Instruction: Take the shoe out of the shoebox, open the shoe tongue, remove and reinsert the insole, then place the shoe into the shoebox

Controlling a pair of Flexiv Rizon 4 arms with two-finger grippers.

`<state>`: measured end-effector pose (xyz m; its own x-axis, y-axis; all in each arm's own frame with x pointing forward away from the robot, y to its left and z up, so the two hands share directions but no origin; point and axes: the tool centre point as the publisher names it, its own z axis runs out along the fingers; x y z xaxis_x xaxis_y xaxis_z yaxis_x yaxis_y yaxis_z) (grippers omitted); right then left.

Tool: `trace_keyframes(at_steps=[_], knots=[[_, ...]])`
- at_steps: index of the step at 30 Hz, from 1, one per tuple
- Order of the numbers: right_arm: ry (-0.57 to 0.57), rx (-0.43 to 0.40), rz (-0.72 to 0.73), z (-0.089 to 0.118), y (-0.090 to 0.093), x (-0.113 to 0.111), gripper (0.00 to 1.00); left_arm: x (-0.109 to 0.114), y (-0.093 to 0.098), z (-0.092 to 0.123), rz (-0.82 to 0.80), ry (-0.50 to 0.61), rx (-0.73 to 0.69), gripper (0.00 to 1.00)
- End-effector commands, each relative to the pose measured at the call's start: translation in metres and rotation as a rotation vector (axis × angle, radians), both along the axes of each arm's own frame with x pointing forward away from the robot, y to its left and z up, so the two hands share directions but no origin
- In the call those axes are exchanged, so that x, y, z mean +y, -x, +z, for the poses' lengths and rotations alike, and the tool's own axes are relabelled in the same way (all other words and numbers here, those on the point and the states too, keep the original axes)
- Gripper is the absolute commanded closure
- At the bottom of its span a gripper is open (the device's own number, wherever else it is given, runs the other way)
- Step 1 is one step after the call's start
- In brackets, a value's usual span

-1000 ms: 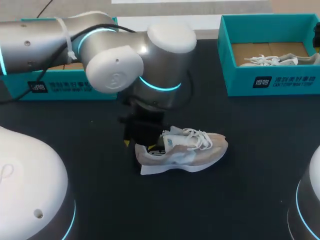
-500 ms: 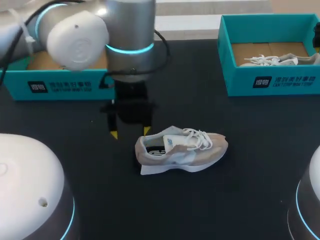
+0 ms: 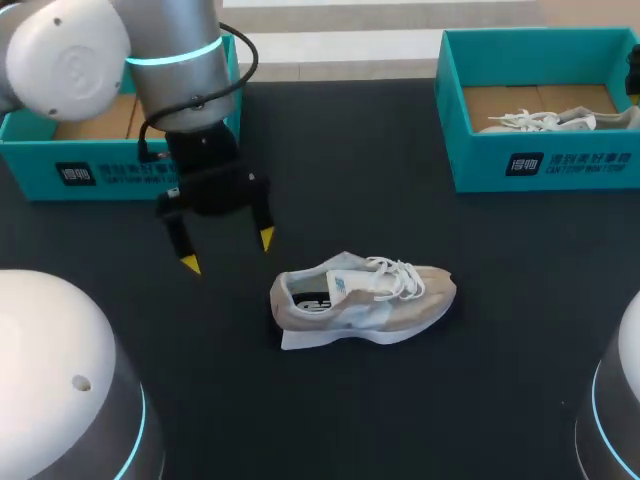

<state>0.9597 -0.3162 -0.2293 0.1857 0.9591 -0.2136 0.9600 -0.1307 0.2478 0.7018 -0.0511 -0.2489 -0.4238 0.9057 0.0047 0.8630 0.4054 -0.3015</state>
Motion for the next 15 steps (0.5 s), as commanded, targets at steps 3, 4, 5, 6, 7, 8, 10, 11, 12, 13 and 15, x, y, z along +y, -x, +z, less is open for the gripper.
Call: trace_keyframes(at_steps=[3,4,5,6,7,8,10,11,12,13,15], knots=[[0.000,-0.001,-0.001,0.000,0.000,0.000,0.00,0.008,0.000,-0.002,0.057,0.066,0.062,0.00],[0.000,-0.001,-0.001,0.000,0.000,0.000,0.00,0.012,-0.004,-0.005,0.104,0.070,0.082,0.00],[0.000,-0.001,-0.001,0.000,0.000,0.000,0.00,0.017,-0.007,-0.009,0.148,0.095,0.098,0.00],[0.000,-0.001,-0.001,0.000,0.000,0.000,0.00,0.020,-0.010,-0.011,0.209,0.103,0.140,0.00],[0.000,-0.001,-0.001,0.000,0.000,0.000,0.00,0.023,-0.012,-0.013,0.226,0.114,0.177,0.00],[0.000,-0.001,-0.001,0.000,0.000,0.000,0.00,0.027,-0.013,-0.014,0.274,0.140,0.197,0.00],[0.000,-0.001,-0.001,0.000,0.000,0.000,0.00,0.033,-0.014,-0.015,0.324,0.188,0.266,0.00],[0.000,-0.001,-0.001,0.000,0.000,0.000,0.00,0.037,-0.013,-0.014,0.368,0.237,0.311,0.00],[0.000,-0.001,-0.001,0.000,0.000,0.000,0.00,0.040,-0.010,-0.015,0.400,0.261,0.332,0.00],[0.000,-0.001,-0.001,0.000,0.000,0.000,0.00,0.041,-0.009,-0.016,0.414,0.278,0.341,0.00],[0.000,-0.001,-0.001,0.000,0.000,0.000,0.00,0.046,-0.005,-0.018,0.481,0.336,0.399,0.00]])
